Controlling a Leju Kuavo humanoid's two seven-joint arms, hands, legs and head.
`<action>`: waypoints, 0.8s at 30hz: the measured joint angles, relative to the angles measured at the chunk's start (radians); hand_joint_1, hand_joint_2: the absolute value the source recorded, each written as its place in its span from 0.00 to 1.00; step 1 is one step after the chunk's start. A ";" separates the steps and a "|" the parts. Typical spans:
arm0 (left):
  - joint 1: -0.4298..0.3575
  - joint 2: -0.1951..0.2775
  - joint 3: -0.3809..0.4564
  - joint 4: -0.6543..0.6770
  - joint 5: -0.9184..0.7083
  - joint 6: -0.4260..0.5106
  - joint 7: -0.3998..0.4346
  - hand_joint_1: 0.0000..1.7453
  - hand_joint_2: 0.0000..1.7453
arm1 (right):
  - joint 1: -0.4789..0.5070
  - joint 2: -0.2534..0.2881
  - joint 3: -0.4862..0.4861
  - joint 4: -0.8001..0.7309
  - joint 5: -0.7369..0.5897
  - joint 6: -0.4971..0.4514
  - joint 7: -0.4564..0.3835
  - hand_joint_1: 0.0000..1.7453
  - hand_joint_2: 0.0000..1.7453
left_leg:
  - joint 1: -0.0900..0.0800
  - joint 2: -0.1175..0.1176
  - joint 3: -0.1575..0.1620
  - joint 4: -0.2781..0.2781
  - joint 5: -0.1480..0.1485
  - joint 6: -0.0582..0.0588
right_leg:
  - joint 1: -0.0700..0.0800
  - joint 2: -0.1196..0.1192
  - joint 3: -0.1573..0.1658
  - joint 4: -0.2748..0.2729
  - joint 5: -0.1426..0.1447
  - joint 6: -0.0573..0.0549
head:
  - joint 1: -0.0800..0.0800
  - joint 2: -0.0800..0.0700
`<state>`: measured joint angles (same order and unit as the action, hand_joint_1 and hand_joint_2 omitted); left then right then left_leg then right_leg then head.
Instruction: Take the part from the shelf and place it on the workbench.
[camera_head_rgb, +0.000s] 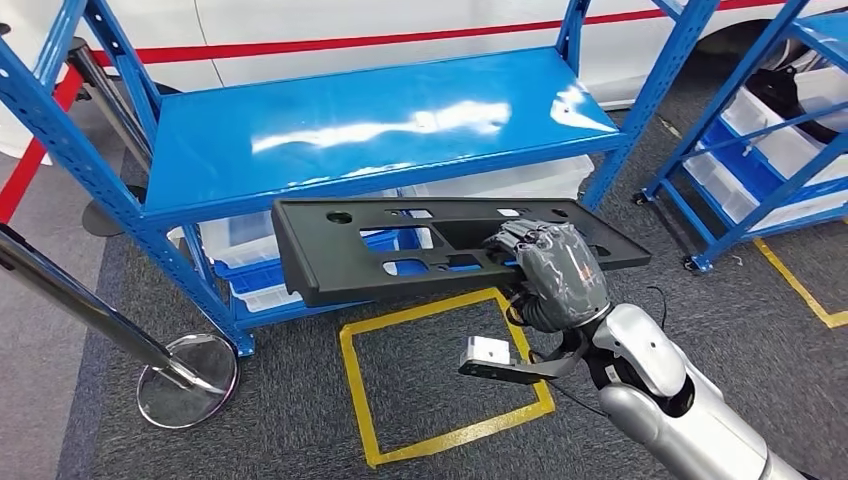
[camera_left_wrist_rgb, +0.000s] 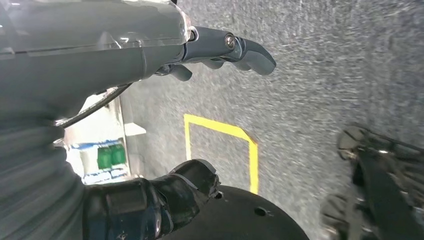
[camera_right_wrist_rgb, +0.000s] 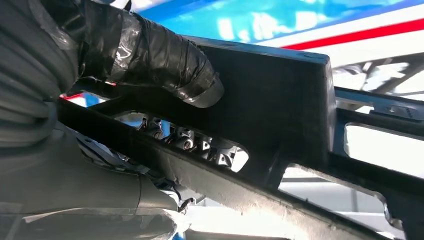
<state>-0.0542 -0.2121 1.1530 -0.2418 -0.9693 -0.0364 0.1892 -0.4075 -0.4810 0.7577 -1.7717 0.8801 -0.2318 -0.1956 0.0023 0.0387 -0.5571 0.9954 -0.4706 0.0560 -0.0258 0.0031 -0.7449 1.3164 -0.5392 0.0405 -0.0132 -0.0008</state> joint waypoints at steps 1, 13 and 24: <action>0.000 0.000 0.000 0.000 0.000 0.000 -0.001 0.00 1.00 | 0.000 0.000 0.000 0.001 0.000 0.000 0.000 1.00 1.00 | 0.000 0.010 -0.019 0.010 0.005 -0.002 | 0.000 -0.004 0.026 -0.007 0.031 0.002 | 0.000 0.000; -0.001 0.000 0.000 0.001 0.012 0.002 -0.017 0.00 1.00 | -0.013 0.002 0.001 0.003 0.000 0.008 0.000 1.00 1.00 | -0.001 -0.029 -0.124 0.230 -0.151 -0.057 | 0.012 -0.013 0.152 -0.294 0.083 -0.070 | -0.001 0.000; -0.002 0.001 0.001 0.002 0.019 0.002 -0.056 0.00 1.00 | -0.010 0.004 0.001 0.005 -0.001 0.017 -0.001 1.00 1.00 | 0.002 -0.085 0.103 -0.017 -0.076 -0.018 | 0.014 0.086 0.042 -0.289 0.186 -0.028 | 0.000 0.000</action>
<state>-0.0559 -0.2111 1.1536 -0.2401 -0.9499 -0.0344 0.1329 -0.4177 -0.4767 0.7584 -1.7671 0.8792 -0.2145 -0.1964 0.0039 -0.0463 -0.4542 0.9781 -0.5465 0.0375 -0.0115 0.0888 -0.7031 1.0275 -0.3534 0.0120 -0.0133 -0.0008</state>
